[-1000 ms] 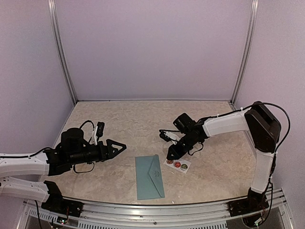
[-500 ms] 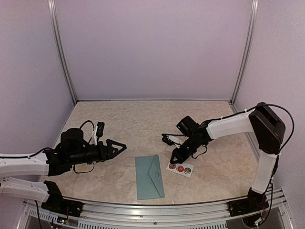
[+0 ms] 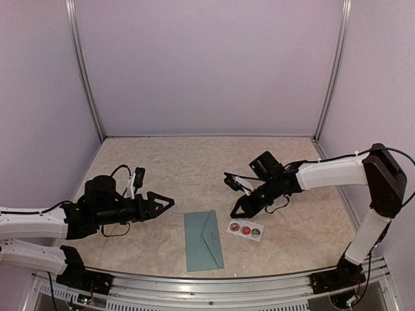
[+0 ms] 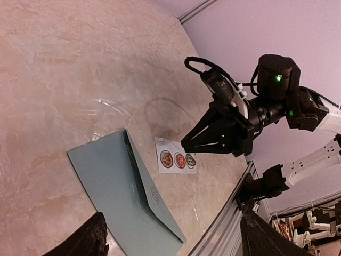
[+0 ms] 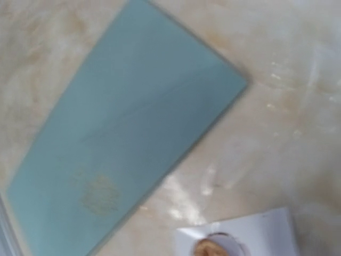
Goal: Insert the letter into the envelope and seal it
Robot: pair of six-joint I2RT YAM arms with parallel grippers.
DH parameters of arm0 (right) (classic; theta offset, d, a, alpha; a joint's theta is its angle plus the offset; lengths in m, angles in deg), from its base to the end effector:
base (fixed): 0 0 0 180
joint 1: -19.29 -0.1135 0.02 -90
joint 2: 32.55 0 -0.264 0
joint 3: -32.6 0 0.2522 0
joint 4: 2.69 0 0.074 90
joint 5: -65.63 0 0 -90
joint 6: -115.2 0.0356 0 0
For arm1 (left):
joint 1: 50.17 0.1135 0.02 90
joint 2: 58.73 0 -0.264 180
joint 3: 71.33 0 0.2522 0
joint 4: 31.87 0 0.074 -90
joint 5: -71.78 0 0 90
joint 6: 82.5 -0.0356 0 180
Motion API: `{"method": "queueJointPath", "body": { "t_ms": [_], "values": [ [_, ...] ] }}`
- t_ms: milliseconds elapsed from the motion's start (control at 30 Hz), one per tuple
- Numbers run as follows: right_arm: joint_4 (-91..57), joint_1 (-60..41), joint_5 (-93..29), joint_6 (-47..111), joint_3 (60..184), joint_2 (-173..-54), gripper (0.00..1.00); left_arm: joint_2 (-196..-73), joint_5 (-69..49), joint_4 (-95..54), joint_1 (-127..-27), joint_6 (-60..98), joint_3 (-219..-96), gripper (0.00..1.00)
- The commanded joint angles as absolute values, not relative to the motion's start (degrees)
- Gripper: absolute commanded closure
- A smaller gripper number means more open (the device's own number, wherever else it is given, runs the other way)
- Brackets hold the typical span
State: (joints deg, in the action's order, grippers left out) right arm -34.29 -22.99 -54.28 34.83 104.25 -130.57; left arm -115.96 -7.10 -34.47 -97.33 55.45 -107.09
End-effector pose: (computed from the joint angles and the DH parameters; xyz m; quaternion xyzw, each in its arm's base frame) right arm 0.2384 0.2408 0.1740 -0.3294 0.8712 0.3397 0.1311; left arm 0.1411 -0.1622 0.2079 0.0508 0.8100 -0.4804 0.3325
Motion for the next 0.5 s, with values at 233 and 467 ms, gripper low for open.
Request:
{"method": "queueJointPath", "body": {
  "t_ms": [233,467],
  "values": [
    [-33.6,-22.0,-47.7,34.5,102.8,-134.4,0.68,-119.1,-7.6,-37.6,-99.5,55.6,-109.0,0.19],
    [-33.7,-22.0,-48.2,32.8,103.6,-136.7,0.68,-119.3,-7.9,-37.5,-99.6,55.9,-108.9,0.19]
  ]
}}
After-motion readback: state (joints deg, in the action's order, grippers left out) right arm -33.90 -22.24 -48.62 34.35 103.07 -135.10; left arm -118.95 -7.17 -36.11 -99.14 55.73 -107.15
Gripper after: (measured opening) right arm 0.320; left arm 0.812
